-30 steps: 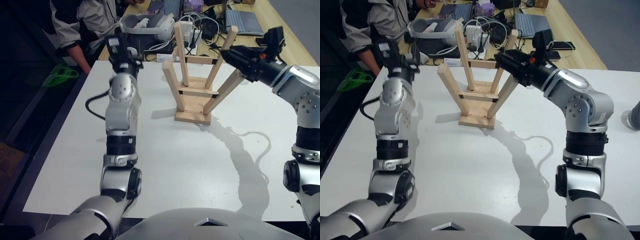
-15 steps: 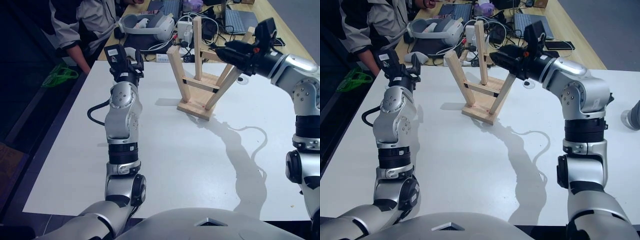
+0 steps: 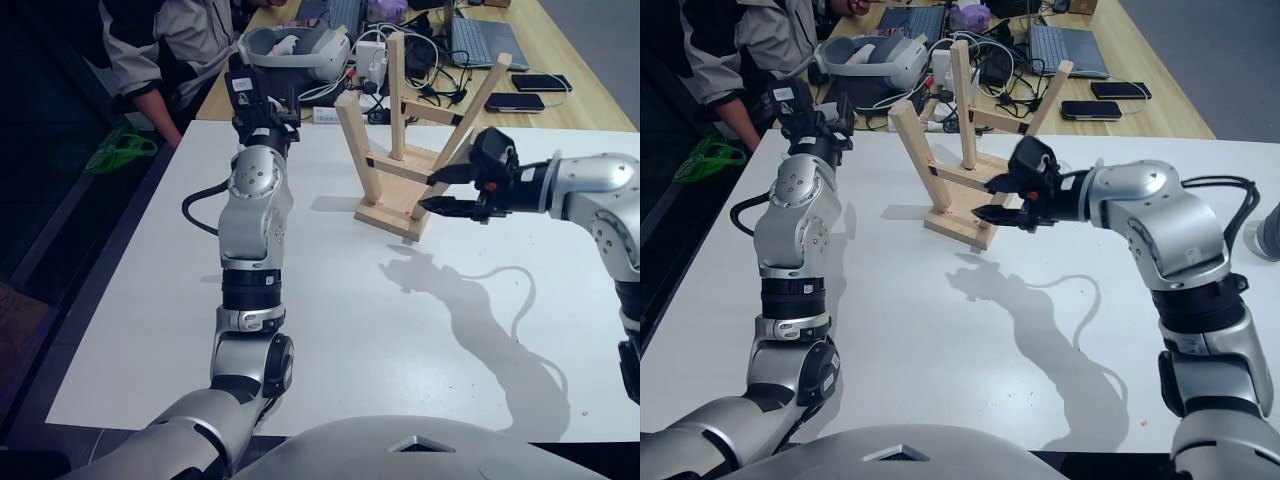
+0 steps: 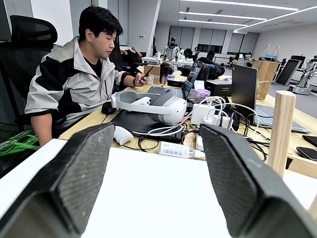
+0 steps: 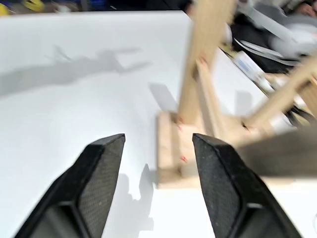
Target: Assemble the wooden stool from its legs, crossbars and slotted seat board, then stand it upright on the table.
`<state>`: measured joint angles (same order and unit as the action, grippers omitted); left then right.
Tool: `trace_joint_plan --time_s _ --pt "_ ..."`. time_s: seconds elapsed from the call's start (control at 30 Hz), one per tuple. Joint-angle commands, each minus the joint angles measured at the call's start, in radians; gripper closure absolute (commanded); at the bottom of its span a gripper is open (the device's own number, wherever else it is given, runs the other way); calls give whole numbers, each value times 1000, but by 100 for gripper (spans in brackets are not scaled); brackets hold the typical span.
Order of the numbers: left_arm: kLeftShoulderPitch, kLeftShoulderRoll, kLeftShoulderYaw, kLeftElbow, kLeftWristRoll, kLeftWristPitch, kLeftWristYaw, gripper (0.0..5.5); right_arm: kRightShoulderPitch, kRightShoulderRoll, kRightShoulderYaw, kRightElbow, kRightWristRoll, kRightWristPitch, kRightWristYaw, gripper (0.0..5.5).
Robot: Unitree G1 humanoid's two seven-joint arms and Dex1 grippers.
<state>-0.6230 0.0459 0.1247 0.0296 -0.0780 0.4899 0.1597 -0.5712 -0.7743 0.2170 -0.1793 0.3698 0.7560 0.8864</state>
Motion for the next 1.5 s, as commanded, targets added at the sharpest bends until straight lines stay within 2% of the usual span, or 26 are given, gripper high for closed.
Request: trace_joint_plan --time_s 0.03,0.23,0.4,0.47,0.57,0.67,0.77,0.83,0.93,1.03,1.23,1.3,1.43,1.5 --pt "-11 10 -4 2 12 6 -6 234 39 -44 -3 62 -126 -74 -65 296" --pt "-7 16 -2 -7 14 12 -7 234 47 -138 47 230 -390 -283 -133 296" --pt "-13 17 -5 -2 14 9 -11 234 71 -89 68 226 -466 -498 -132 296" --pt "-11 20 -6 -5 15 11 -14 234 115 -100 79 132 -428 -491 -42 296" --pt "-3 24 -6 -8 17 13 -17 234 206 -214 112 -45 -346 -446 191 296" --pt "-8 24 -5 -7 17 14 -15 234 219 -230 117 -132 -311 -397 281 296" --pt "-10 25 -5 -1 18 11 -15 234 150 -88 120 -82 -338 -367 178 296" --pt "-12 24 -7 3 18 10 -15 234 63 66 122 63 -406 -382 7 296" --pt "-20 28 -10 10 19 8 -19 234 -27 174 120 274 -523 -459 -201 296" --pt "-22 33 -9 13 19 8 -22 234 -42 139 133 387 -626 -515 -265 296" --pt "-32 39 -20 15 26 8 -27 234 31 -17 110 410 -700 -572 -202 296" --pt "-55 76 -68 39 67 -7 -60 234 48 -64 104 434 -727 -610 -203 296" --pt "-202 296 -413 260 411 -273 -246 234 60 -78 97 443 -755 -677 -229 296" --pt "-265 319 -469 355 482 -354 -273 234 49 -29 106 435 -774 -724 -279 296"
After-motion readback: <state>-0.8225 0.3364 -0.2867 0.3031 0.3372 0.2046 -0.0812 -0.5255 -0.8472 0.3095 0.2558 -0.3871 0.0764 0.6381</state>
